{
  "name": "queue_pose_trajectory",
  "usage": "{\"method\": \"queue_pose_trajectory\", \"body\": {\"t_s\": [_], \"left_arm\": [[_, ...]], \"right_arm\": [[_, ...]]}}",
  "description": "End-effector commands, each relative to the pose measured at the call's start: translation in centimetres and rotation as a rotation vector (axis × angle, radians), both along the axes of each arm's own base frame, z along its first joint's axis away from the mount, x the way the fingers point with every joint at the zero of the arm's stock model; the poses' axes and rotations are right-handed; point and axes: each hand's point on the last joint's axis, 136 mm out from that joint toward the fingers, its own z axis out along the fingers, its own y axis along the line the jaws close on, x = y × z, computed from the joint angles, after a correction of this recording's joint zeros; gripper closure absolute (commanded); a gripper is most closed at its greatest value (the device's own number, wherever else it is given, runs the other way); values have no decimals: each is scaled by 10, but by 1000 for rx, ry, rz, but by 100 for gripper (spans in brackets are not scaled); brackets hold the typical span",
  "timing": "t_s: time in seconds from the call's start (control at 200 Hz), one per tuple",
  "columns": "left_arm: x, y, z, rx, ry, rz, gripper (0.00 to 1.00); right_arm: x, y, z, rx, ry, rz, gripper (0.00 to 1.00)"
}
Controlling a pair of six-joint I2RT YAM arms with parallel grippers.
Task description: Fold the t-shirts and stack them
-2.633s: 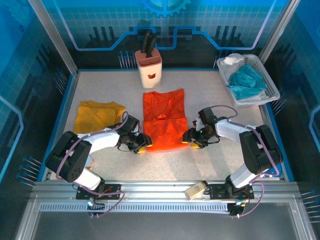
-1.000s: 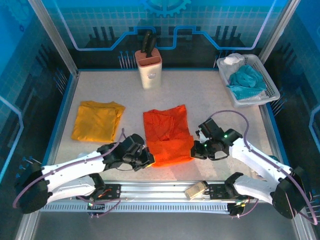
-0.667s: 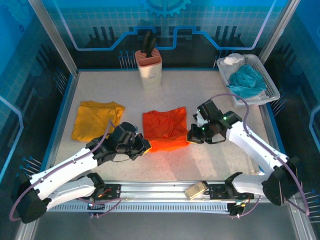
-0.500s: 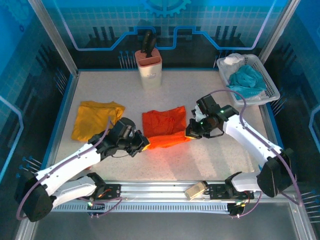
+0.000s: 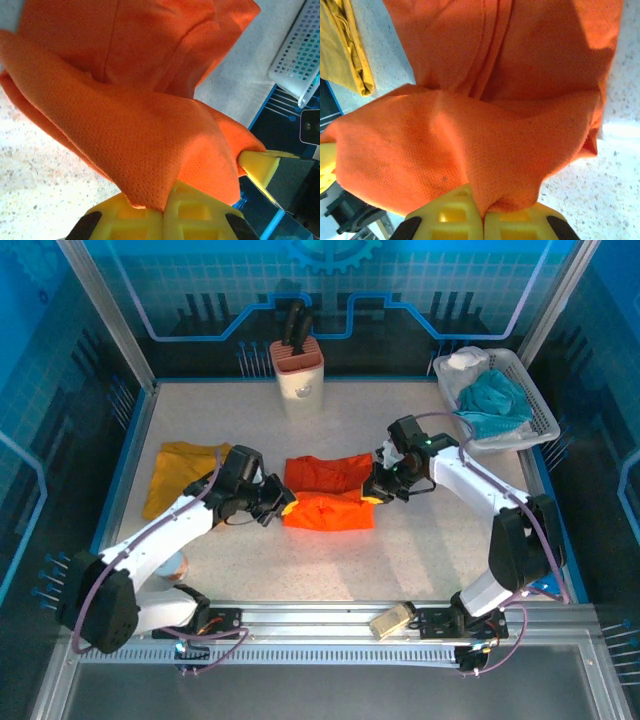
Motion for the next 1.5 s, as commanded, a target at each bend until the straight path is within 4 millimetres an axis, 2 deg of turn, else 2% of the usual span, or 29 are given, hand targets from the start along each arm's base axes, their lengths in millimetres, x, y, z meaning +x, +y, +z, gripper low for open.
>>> {"method": "queue_pose_trajectory", "body": {"t_s": [0.0,0.085,0.12,0.19,0.295,0.33,0.36,0.41,0.465,0.56,0.66,0.77,0.896,1.026,1.156,1.221,1.426,1.496], "left_arm": [[19,0,3,-37,-29,-23,100],[41,6,0,-45,-55,-3,97],[52,9,-2,-44,-68,3,90],[79,10,-5,-68,-102,-5,81],[124,5,-9,-118,-188,-36,51],[138,7,-16,-126,-187,-35,46],[148,9,-20,-146,-188,-40,42],[162,12,-26,-178,-176,-43,40],[170,15,-23,-204,-187,-42,40],[167,20,-10,-170,-217,-84,40],[151,22,-2,-122,-213,-122,42],[132,16,7,-98,-223,-149,45],[114,-3,10,-53,-230,-192,45],[103,-30,0,-16,-228,-209,45],[98,-49,-24,0,-197,-214,45],[97,-52,-39,-3,-177,-211,46],[90,-44,-88,57,-112,-214,46],[89,-40,-98,70,-90,-222,47]], "right_arm": [[27,4,2,68,-21,-9,100],[50,5,-1,92,-23,-31,94],[61,5,-3,100,-28,-43,90],[84,3,-11,108,-36,-72,79],[122,2,-21,176,-37,-122,45],[133,6,-24,217,-46,-128,32],[139,5,-27,221,-44,-135,25],[146,3,-28,218,-62,-140,22],[147,0,-25,217,-90,-146,22],[141,-4,-10,216,-147,-144,21],[128,-5,4,220,-184,-122,21],[111,1,15,227,-210,-96,21],[98,14,24,235,-230,-85,21],[85,42,25,277,-231,-74,20],[79,61,7,303,-230,-75,19],[75,64,-11,294,-215,-80,19],[66,58,-60,256,-192,-63,19],[65,54,-66,239,-192,-46,19]]}}
